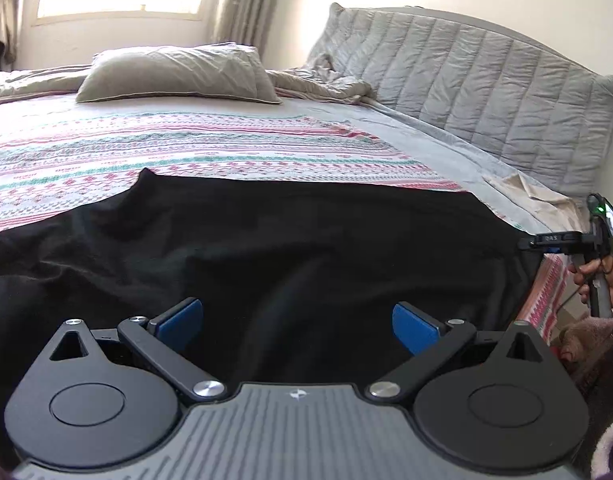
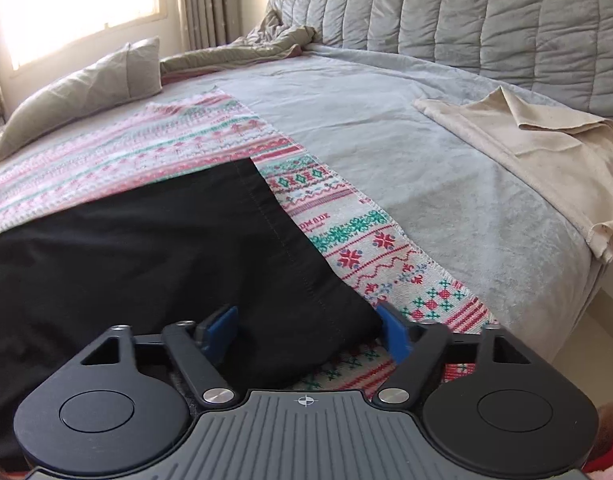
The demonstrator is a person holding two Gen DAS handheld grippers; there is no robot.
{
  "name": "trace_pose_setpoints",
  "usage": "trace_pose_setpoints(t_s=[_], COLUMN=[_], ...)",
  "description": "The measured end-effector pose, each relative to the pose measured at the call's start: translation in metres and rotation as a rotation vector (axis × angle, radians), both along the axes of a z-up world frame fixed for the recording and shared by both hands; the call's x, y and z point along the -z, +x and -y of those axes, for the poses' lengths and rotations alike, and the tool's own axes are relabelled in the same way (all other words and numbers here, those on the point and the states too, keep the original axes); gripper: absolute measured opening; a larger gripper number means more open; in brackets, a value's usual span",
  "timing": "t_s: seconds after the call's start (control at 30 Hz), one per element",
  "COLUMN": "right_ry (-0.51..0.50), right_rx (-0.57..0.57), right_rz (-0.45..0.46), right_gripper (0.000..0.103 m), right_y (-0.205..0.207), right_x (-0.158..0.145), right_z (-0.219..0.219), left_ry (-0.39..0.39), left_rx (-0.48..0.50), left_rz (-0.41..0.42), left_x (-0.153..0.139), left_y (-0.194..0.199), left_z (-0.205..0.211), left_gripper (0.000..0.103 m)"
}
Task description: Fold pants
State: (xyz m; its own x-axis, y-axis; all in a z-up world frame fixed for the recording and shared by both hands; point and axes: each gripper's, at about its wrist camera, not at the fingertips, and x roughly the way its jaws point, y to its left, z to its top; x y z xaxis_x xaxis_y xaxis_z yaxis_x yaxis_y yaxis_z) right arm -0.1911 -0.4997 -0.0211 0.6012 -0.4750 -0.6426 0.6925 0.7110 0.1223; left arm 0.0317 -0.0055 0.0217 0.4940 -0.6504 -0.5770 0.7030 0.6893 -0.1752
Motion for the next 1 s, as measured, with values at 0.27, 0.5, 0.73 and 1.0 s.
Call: trace_pose_setpoints(t_s=[0.27, 0.5, 0.73, 1.0], right_ry=[0.125, 0.074, 0.01, -0.012], right_rx=[-0.016, -0.143, -0.427, -0.767], right_rz=[0.167, 0.223, 0.17, 0.099], right_gripper=[0.012, 0.01, 0.01, 0.01], right_y=[0.002, 0.032, 0.094, 0.151], right_x=[-0.01, -0.035, -0.053, -0.051], right_z=[0.001, -0.039, -0.116, -0.218], left_ry=[-0.018, -0.077, -0.193, -0.35], left_rx=[-0.095, -0.105, -0.12, -0.101], left_rz=[-0.031, -0.12, -0.26, -0.428], left_x=[0.001, 0.003, 0.007, 0.018], left_y=[0.008, 0.014, 0.029, 0.043], left_z=[0.0, 0.01, 0.015, 0.017], left_gripper=[0.103, 0.103, 0.103, 0.092])
